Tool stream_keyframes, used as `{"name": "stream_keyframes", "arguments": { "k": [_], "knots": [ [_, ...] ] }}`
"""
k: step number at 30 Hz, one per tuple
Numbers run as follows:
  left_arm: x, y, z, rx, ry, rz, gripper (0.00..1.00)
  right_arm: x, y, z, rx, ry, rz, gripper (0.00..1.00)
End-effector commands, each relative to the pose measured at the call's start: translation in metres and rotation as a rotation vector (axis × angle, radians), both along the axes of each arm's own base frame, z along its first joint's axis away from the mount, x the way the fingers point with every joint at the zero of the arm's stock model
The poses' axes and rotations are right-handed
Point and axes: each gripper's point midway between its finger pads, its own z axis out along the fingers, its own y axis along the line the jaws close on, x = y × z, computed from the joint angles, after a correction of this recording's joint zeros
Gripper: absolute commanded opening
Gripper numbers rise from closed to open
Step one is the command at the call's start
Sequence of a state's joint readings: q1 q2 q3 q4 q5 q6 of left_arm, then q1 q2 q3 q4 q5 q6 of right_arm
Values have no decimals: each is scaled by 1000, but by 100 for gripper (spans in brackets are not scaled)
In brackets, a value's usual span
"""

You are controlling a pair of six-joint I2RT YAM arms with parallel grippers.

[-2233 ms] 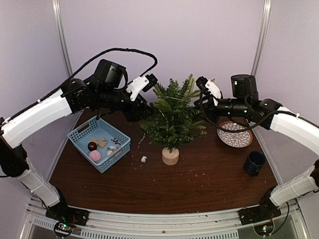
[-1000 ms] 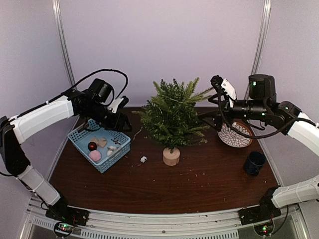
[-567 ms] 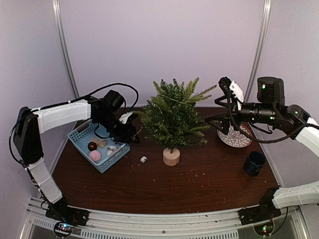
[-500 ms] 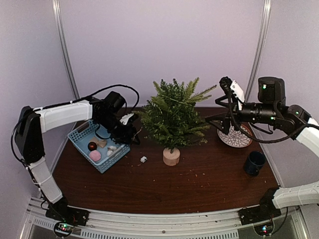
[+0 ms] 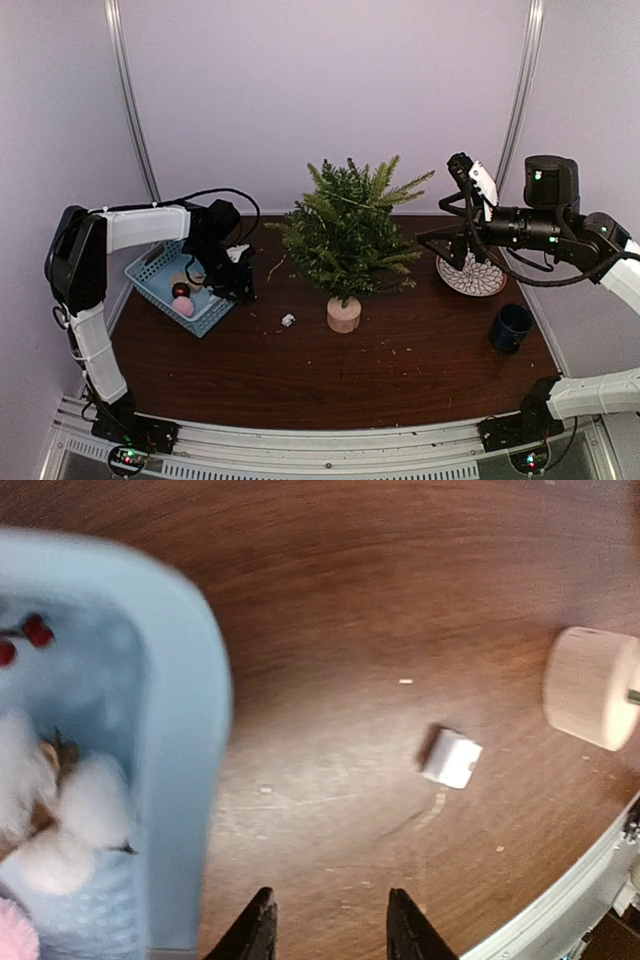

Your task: Decorate the small christmas tree

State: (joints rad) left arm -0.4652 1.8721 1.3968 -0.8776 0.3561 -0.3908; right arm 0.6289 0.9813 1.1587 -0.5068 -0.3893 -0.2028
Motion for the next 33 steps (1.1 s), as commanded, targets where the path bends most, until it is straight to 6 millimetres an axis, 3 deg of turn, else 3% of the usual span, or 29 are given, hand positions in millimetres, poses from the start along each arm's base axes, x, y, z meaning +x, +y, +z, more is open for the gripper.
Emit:
{"name": "stream_keyframes", "arguments": {
  "k": [1, 7, 11, 20, 28, 33],
  "knots": [
    [7, 16, -3, 96, -13, -26, 37, -5, -9, 11, 19, -9, -37, 99],
    [-4, -27, 16, -103, -24, -143, 34, -12, -15, 21, 37, -22, -41, 100],
    [-19, -50, 13, -190, 36, -207, 34, -14, -16, 24, 34, -21, -38, 100],
    [-35, -67, -12, -131, 83, -235, 34, -11, -19, 24, 23, -21, -59, 100],
    [-49, -59, -35, -33, 95, -224, 32, -9, -21, 20, 13, -16, -73, 99],
    [-41, -62, -39, -10, 53, -199, 35, -10, -21, 16, 13, -5, -75, 100]
  ]
}}
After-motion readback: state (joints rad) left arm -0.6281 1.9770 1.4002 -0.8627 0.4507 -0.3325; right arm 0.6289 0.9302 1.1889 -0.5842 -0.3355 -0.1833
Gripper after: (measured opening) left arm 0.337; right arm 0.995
